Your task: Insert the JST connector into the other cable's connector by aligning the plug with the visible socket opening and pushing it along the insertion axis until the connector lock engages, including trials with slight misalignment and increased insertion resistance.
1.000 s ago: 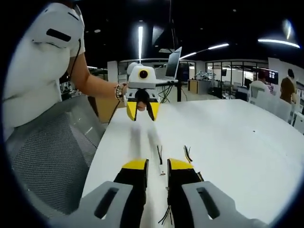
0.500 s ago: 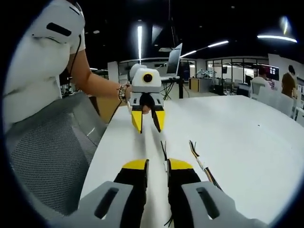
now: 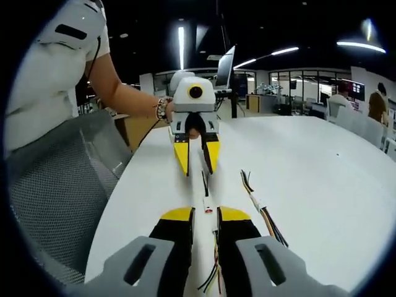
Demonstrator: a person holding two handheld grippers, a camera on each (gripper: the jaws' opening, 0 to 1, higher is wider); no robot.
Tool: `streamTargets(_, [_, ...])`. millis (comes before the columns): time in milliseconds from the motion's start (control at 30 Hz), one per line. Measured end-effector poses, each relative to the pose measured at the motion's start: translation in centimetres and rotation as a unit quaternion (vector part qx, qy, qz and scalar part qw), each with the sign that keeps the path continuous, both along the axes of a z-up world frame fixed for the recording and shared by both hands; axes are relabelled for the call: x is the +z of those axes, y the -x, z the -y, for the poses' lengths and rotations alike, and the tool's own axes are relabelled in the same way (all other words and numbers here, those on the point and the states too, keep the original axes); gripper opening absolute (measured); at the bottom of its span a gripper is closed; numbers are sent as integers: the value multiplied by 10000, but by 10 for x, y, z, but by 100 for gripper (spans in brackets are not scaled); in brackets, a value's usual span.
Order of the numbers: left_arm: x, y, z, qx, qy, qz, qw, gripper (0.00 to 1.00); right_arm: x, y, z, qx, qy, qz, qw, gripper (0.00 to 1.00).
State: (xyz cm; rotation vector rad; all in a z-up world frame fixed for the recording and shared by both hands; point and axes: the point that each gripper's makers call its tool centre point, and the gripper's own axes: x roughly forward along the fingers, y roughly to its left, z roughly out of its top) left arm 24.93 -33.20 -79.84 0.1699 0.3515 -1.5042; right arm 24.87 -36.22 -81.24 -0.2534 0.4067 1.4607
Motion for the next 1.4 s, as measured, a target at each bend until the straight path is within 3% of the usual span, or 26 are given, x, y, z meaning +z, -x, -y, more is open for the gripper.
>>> streamTargets(233, [-16,-1,7,-121,-326,90,9994,11,-11,-2,1,42,175,33,9998,12])
streamTargets(400, [-23,-5,12,-46,-425,101,9990,7,-20,-3,2,66,310,68,9995,11])
streamTargets(467, [-23,-1,23,-50,-473,90,9988,6,-26,-4,4,79,417,82,9991,11])
streamTargets(600, [-28,-2,23,-85,-469,38,9989,6,-29,-5,4,60,462,102,9989,11])
streamTargets(733, [-28,7,40,-118,-527,28,9985,6,-30,-6,4,75,464,144,9988,9])
streamTargets(1400, [-46,-13,6,-38,-111,34,9999,0,-34,-5,6,182,250,319,9990,5])
